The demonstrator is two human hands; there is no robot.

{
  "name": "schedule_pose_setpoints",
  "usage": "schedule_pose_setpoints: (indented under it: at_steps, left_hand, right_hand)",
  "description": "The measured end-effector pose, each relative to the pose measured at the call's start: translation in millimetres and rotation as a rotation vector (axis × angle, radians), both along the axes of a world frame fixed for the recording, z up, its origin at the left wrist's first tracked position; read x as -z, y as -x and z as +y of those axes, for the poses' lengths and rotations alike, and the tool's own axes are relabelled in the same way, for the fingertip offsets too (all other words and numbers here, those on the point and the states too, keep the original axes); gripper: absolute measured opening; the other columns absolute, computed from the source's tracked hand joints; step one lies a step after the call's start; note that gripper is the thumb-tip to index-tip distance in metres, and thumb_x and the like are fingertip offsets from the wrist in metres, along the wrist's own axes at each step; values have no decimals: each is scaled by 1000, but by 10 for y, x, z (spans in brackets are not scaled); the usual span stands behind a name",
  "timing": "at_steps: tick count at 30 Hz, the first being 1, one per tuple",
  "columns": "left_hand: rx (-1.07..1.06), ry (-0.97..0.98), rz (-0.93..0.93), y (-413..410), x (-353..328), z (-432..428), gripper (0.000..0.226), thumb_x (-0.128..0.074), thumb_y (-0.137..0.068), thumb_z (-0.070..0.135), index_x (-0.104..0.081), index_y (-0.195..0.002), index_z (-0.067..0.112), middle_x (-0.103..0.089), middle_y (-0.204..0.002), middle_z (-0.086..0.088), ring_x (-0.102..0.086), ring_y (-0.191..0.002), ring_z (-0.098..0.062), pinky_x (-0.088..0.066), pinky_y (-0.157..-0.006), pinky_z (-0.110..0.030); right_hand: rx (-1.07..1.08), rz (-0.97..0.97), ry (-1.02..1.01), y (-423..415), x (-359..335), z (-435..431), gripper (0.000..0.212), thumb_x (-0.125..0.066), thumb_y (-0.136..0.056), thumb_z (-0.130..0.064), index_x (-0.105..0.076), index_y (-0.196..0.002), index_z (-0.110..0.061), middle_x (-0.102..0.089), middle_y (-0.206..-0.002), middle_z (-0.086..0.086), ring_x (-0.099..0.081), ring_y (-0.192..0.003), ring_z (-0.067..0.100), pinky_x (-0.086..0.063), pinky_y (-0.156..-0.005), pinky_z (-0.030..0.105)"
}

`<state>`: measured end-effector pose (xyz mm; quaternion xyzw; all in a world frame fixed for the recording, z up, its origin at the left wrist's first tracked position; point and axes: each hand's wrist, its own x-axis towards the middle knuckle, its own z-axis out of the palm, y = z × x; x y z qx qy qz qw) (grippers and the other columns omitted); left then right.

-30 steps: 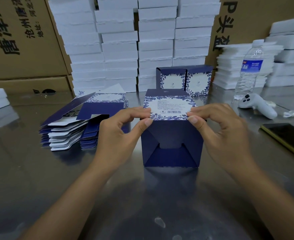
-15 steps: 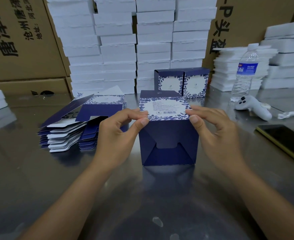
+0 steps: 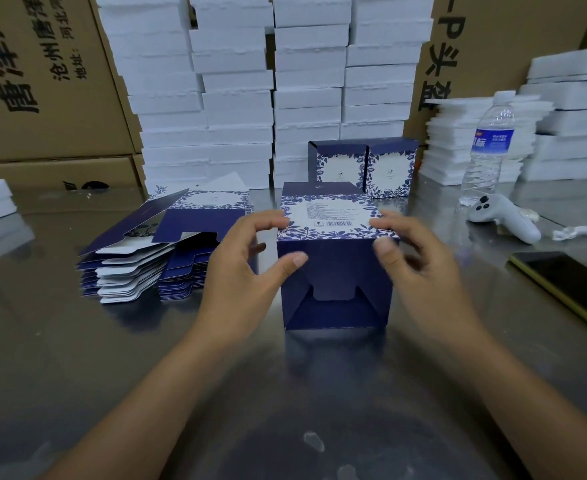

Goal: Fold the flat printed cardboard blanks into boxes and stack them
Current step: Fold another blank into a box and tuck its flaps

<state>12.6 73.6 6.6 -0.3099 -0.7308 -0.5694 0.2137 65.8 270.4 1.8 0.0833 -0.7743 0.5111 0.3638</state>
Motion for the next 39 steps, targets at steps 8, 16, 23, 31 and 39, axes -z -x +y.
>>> schedule_pose_setpoints:
  at_steps: [8, 16, 23, 31, 39]
  left_hand:
    - [136, 93, -147, -15, 155, 108, 74, -66, -87, 20, -26, -125, 68, -46, -140, 16, -49, -126, -9, -51, -94, -29]
    - [-19, 162, -26, -41, 147, 121, 64, -64, -87, 28, -25, -127, 60, -38, -135, 32, -47, -120, 1, -42, -97, -17]
    - [-84, 157, -3, -54, 131, 120, 63, -63, -88, 25, -25, -125, 59, -33, -126, 43, -33, -111, 27, -25, -84, 7]
    - [44, 20, -201, -94, 50, 90, 59, -35, -80, 70, -23, -136, 58, -29, -147, 31, -25, -135, 11, -22, -114, -26]
    - [38, -129, -316, -75, 30, 102, 51, -29, -81, 74, -38, -129, 60, -37, -130, 45, -29, -125, 22, -25, -110, -24]
  right_hand:
    - [83, -67, -235, 35, 111, 14, 64, -75, -78, -24, -31, -115, -53, -51, -110, -23, -53, -92, 5, -48, -79, 34]
    - [209, 34, -268, 34, 131, -20, 56, -71, -81, -17, -36, -116, -43, -46, -91, -30, -45, -79, -15, -31, -70, -2]
    - [179, 42, -225, 24, 114, -51, 54, -71, -80, -24, -37, -117, -46, -59, -110, -16, -60, -93, 11, -51, -77, 29]
    - [45, 55, 140, 27, 47, -74, 31, -31, -93, -52, -55, -110, -40, -64, -115, -16, -63, -95, 2, -49, -79, 28]
    - [33, -280, 320, 98, 52, -69, 29, -49, -91, -43, -40, -118, -39, -53, -127, -4, -55, -104, 3, -48, -80, 29]
